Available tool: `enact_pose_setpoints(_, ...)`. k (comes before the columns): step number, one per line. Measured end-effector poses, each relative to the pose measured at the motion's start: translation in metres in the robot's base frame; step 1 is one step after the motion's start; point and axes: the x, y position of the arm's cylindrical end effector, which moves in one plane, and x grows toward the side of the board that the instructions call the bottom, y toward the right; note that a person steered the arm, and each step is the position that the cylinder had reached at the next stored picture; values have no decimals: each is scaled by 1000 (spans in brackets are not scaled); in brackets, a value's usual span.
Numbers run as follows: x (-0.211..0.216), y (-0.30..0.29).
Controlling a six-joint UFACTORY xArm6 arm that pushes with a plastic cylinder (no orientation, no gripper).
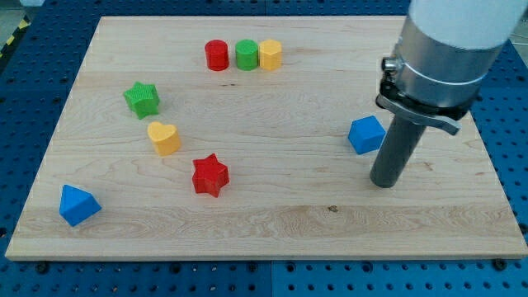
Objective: Move the blue cube towards right center of the board
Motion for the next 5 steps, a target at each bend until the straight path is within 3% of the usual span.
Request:
enact_pose_setpoints(3,-18,-11)
enact_pose_setpoints(5,-93,-16)
